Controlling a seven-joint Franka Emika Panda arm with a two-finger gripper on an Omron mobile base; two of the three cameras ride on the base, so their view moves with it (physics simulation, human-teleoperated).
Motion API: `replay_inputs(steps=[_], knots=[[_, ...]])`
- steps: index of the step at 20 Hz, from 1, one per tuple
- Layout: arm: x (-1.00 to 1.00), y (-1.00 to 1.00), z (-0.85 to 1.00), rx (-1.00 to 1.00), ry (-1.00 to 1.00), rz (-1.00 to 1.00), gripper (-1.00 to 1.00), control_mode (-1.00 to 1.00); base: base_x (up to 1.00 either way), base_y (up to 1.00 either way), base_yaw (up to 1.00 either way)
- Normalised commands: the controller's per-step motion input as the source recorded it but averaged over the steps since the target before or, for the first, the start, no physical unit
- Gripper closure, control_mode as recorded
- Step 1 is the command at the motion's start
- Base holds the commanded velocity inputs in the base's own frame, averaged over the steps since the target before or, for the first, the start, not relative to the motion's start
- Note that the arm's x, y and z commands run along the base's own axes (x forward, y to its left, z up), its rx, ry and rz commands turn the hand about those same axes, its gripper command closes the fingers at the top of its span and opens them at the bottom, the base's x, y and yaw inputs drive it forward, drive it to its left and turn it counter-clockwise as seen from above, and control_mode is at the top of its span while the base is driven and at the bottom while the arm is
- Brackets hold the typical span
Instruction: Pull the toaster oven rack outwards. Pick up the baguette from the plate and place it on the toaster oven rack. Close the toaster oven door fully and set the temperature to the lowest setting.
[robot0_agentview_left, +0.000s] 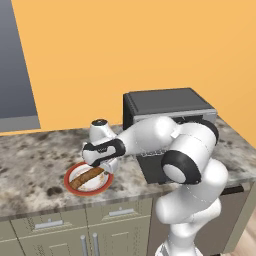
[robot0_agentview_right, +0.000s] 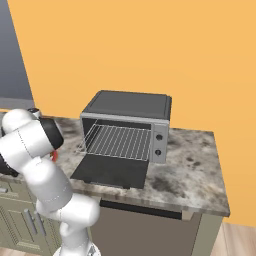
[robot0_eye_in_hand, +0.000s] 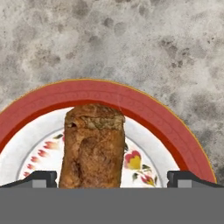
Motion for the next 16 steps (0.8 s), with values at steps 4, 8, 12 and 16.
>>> replay_inputs(steps=[4,8,12,16], knots=[[0.00,0.00,-0.02,0.00,-0.01,0.00,-1.00,-1.00,0.00,0.00,0.00],[0.15,0.00,-0.03,0.00,0.00,0.00,-1.00,-1.00,0.00,0.00,0.00],[0.09,0.00,-0.08,0.00,0.00,-0.01,-1.00,-1.00,0.00,0.00,0.00],[0.00,0.00,-0.15,0.00,0.00,0.00,-1.00,-1.00,0.00,0.00,0.00]])
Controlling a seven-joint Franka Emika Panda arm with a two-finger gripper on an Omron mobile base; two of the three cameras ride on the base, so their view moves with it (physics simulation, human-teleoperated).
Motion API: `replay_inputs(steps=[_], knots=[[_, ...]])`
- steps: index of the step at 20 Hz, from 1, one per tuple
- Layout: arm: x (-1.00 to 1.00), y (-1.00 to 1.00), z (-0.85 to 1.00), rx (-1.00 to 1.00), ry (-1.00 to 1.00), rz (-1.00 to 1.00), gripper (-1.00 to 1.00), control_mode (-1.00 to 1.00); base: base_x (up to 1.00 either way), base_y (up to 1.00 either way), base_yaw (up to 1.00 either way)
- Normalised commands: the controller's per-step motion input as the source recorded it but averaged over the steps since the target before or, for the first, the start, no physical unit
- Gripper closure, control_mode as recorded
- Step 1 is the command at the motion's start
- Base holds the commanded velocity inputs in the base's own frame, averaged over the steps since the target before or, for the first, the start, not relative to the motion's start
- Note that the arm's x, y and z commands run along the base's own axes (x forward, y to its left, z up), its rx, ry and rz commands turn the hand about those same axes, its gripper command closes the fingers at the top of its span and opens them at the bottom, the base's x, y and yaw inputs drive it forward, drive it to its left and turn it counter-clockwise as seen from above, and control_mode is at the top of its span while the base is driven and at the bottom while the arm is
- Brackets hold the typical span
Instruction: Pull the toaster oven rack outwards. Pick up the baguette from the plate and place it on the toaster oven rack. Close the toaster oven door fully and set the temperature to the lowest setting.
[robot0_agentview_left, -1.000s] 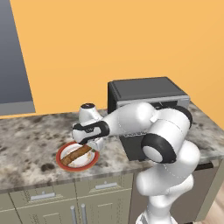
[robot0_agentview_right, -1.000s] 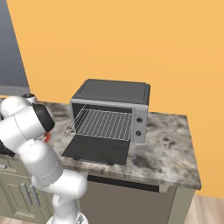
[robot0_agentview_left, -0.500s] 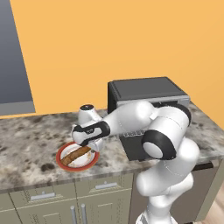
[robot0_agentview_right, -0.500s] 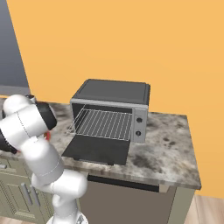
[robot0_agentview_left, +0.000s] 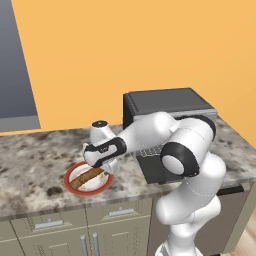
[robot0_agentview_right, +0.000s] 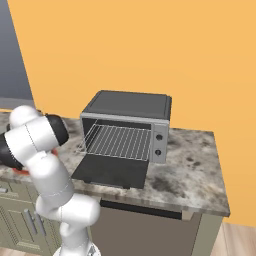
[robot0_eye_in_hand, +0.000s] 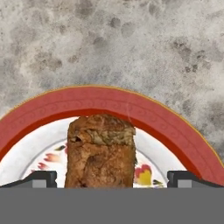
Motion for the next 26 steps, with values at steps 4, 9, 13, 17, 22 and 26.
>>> replay_inputs(steps=[4,9,13,17,22,26], knots=[[0.00,0.00,-0.26,0.00,0.00,0.00,-1.00,-1.00,0.00,0.00,0.00],[0.00,0.00,-0.06,0.00,0.00,0.00,-1.00,-1.00,0.00,0.00,0.00],[0.00,0.00,0.00,0.00,0.00,0.00,1.00,-1.00,0.00,0.00,0.00],[0.00,0.00,0.00,0.00,0.00,0.00,1.00,-1.00,0.00,0.00,0.00],[0.00,0.00,0.01,0.00,0.00,0.00,1.00,-1.00,0.00,0.00,0.00],[0.00,0.00,0.53,0.00,-0.06,-0.06,1.00,-1.00,0.00,0.00,0.00]])
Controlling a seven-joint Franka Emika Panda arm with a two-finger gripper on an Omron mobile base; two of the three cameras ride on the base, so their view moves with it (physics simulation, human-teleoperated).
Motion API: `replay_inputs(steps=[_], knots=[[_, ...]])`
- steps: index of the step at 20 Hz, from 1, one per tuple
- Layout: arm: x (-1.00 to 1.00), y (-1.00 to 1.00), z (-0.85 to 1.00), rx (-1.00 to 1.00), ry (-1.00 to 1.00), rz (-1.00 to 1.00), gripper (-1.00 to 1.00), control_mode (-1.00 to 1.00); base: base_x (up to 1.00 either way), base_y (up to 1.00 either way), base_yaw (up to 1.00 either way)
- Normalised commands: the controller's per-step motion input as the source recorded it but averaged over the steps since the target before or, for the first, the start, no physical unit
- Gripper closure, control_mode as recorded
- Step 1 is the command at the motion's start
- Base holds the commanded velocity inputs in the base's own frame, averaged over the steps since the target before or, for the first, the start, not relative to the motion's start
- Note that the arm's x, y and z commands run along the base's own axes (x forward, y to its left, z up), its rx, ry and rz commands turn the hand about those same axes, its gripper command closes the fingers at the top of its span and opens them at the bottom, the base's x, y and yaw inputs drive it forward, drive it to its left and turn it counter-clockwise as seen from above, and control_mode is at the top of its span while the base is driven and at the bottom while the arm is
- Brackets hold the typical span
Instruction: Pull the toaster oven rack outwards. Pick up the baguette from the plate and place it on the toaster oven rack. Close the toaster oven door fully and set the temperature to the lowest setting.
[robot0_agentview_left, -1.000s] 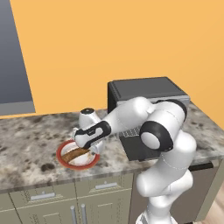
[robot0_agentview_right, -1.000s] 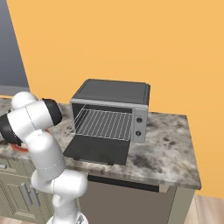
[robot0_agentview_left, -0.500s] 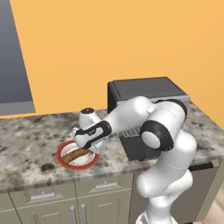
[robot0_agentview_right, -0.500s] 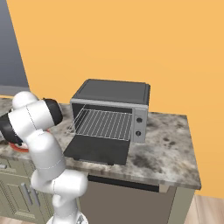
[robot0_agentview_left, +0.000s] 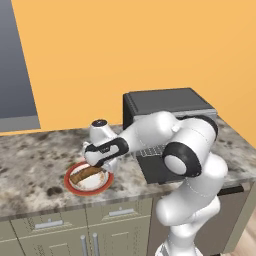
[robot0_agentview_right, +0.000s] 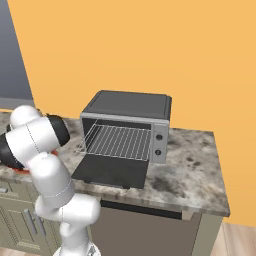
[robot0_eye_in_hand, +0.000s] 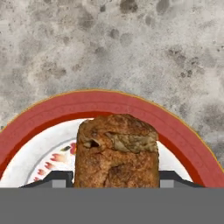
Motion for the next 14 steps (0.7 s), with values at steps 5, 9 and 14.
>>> replay_inputs(steps=[5,9,14], knots=[[-0.28,-0.07,0.84,0.00,-0.01,-0.14,1.00,-1.00,0.00,0.00,0.00],[-0.65,-0.29,0.69,0.02,-0.04,-0.05,1.00,-1.00,0.00,0.00,0.00],[-0.74,-0.46,0.76,0.03,-0.04,-0.02,1.00,-1.00,0.00,0.00,0.00]])
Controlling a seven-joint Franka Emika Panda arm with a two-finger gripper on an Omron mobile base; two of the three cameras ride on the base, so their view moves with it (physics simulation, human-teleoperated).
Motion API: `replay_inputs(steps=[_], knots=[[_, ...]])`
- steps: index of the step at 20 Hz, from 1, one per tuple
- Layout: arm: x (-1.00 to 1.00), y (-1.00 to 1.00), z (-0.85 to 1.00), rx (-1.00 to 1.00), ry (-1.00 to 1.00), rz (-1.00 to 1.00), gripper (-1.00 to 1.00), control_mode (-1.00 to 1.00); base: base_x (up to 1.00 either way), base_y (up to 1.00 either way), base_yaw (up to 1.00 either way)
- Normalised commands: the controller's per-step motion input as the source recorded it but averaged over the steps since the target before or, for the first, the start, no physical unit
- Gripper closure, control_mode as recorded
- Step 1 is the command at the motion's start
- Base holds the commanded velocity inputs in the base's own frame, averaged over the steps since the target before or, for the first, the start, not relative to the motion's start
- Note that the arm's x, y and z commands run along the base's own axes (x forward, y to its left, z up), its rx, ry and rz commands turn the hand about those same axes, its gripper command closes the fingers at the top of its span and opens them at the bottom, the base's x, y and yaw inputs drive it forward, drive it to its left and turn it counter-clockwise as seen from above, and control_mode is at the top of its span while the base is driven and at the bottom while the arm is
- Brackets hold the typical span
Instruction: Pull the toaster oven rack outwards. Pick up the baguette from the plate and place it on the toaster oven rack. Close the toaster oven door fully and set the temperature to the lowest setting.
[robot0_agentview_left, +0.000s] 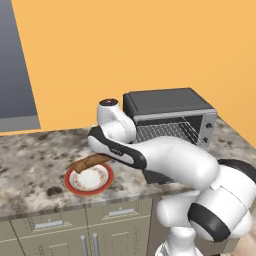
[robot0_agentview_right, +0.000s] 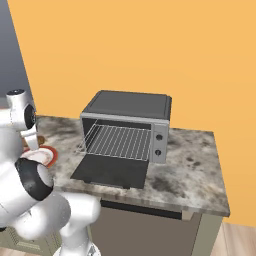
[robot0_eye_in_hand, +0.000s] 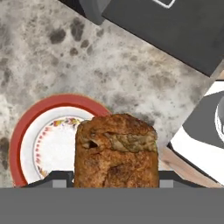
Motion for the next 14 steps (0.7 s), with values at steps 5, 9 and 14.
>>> replay_inputs(steps=[5,9,14], knots=[[-0.81,-0.60,0.80,0.08,-0.01,0.00,1.00,-1.00,0.00,0.00,0.00],[-0.71,-0.59,0.78,0.07,-0.05,0.00,1.00,-1.00,0.00,0.00,0.00],[-0.11,-0.91,0.37,0.00,-0.01,-0.03,1.00,-1.00,0.00,0.00,0.00]])
